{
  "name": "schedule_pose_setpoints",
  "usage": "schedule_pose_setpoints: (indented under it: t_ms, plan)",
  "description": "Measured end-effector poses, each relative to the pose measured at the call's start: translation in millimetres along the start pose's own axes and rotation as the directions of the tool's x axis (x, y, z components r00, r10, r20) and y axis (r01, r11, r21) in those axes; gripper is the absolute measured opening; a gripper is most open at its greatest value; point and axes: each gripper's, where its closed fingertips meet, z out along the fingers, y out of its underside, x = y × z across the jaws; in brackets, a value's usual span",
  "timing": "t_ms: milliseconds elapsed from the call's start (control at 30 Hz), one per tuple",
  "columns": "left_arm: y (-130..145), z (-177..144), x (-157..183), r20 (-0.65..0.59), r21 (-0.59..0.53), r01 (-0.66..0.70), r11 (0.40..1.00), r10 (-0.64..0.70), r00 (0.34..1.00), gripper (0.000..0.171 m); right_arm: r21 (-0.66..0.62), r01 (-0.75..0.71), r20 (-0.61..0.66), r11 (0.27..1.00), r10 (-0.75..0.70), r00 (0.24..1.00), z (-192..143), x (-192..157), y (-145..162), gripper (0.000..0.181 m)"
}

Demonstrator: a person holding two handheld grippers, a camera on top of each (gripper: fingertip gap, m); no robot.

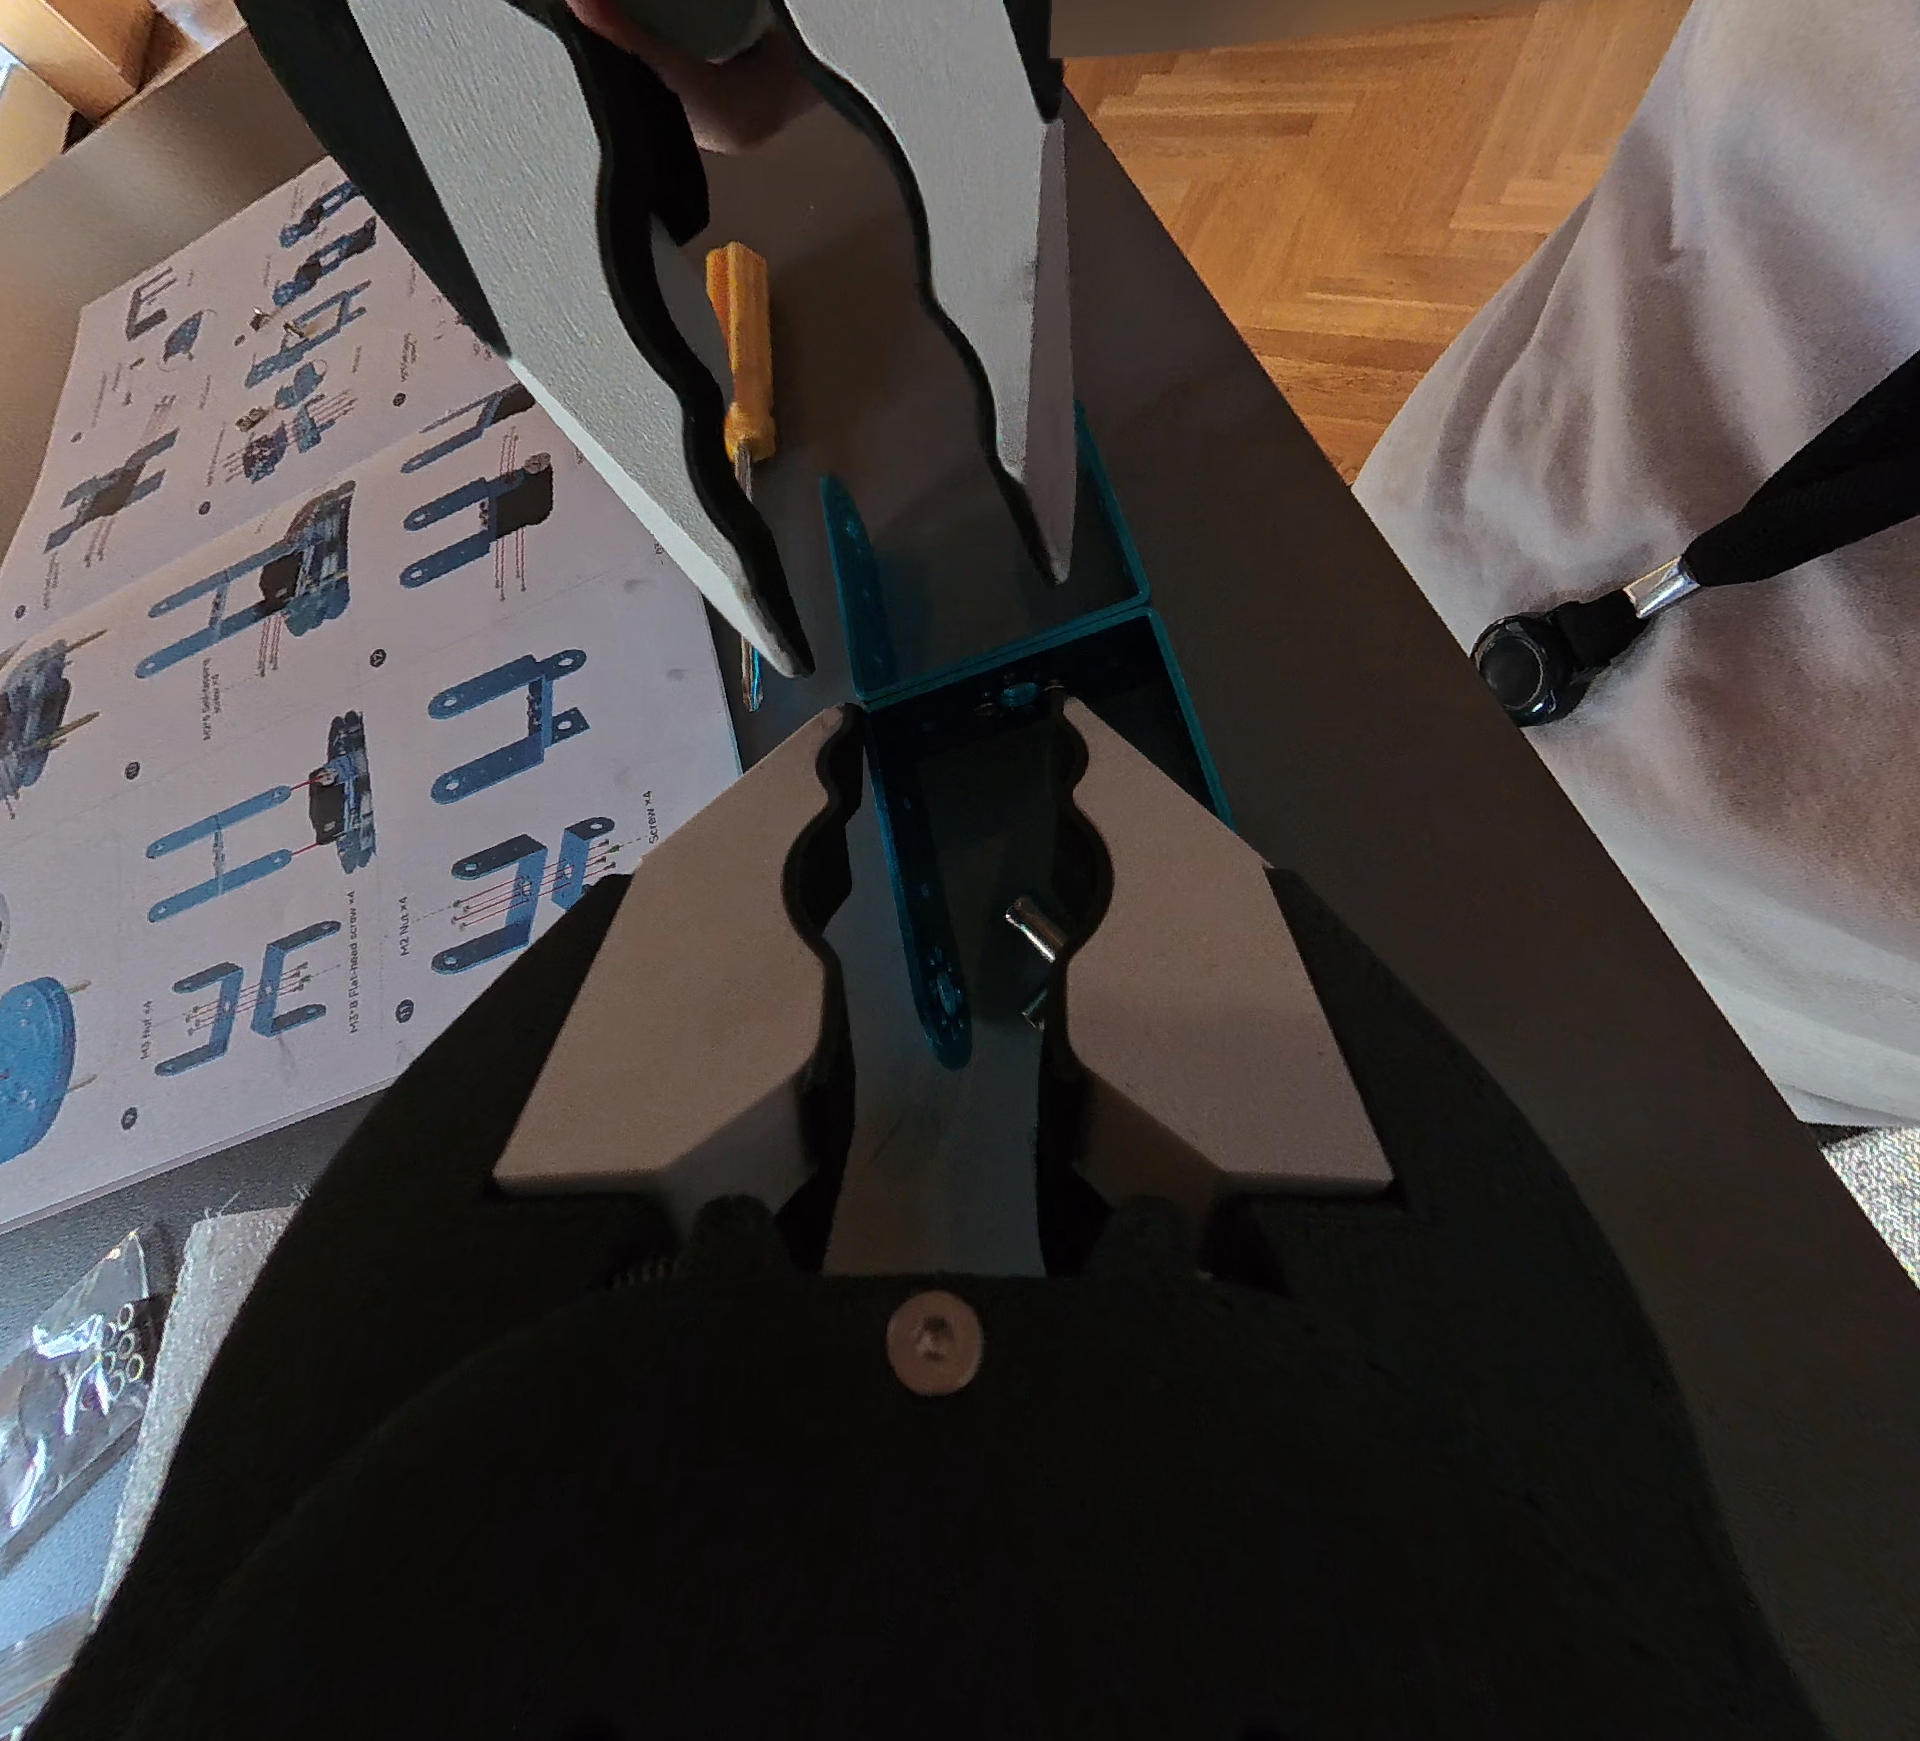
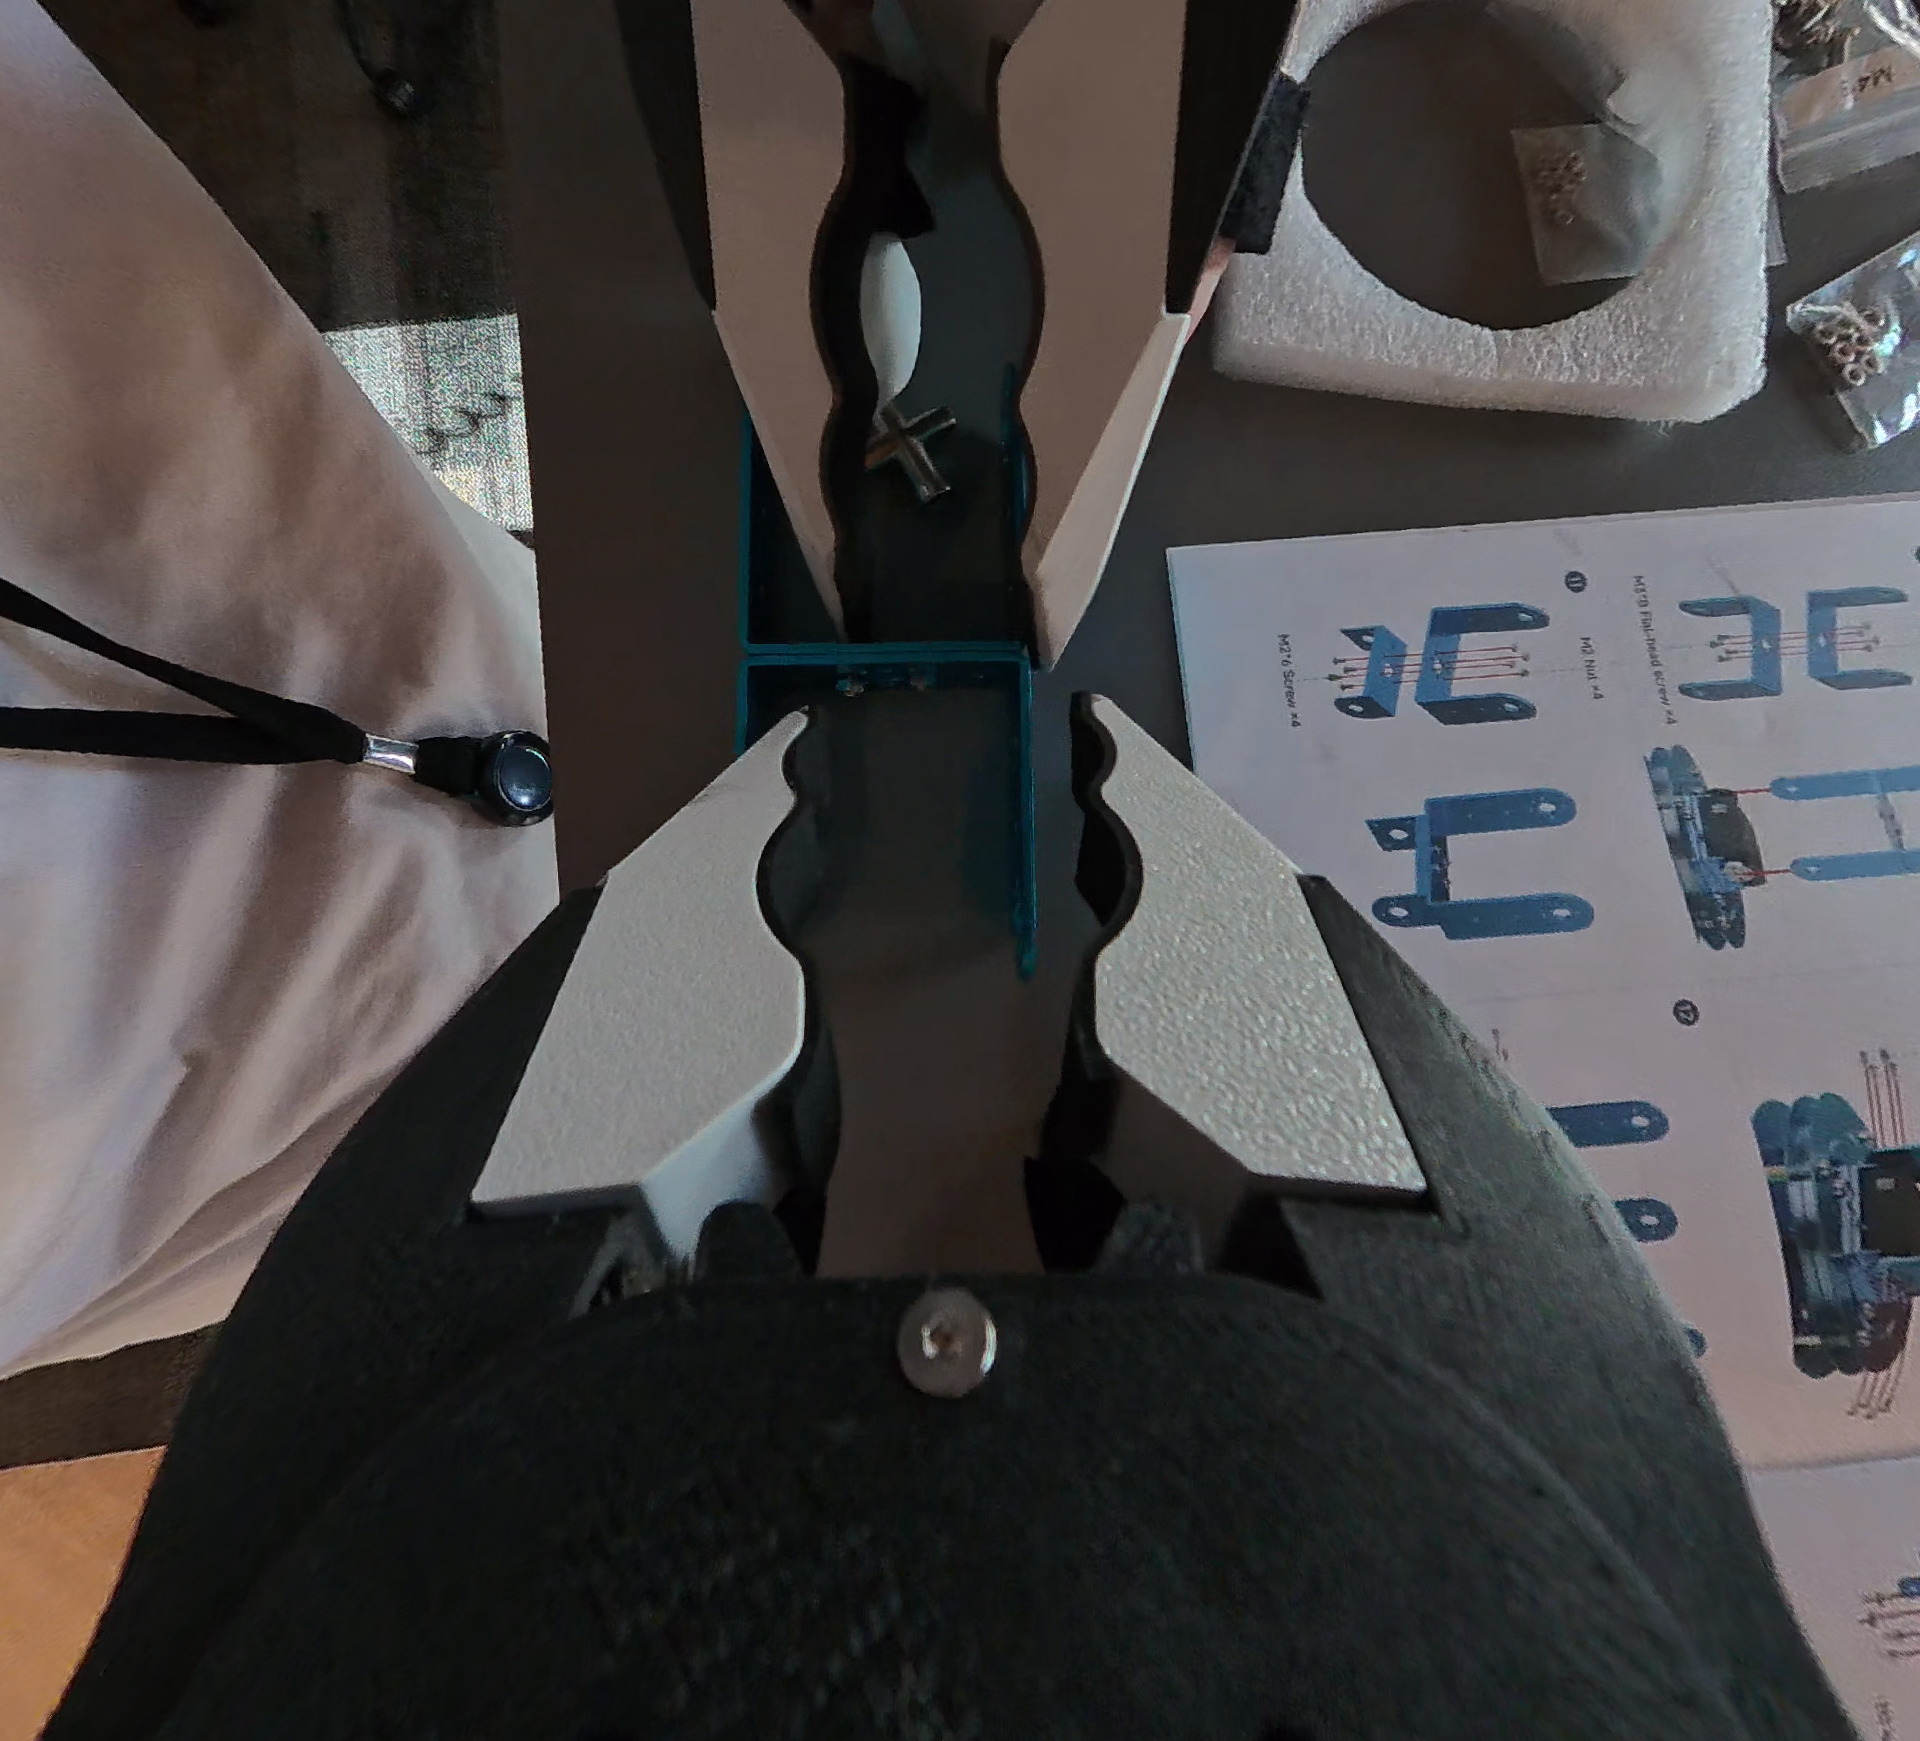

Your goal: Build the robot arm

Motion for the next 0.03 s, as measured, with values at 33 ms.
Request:
schedule_pose_setpoints:
  t_ms: [33]
  plan:
    - [0.0, 0.0, 0.0, 0.0, 0.0, 0.0, 1.0, 0.0, 1.0, 0.034, -0.008, -0.002, 0.003, 1.0, 0.002, 1.0, 1.2, -0.5, 0.1, 0.047]
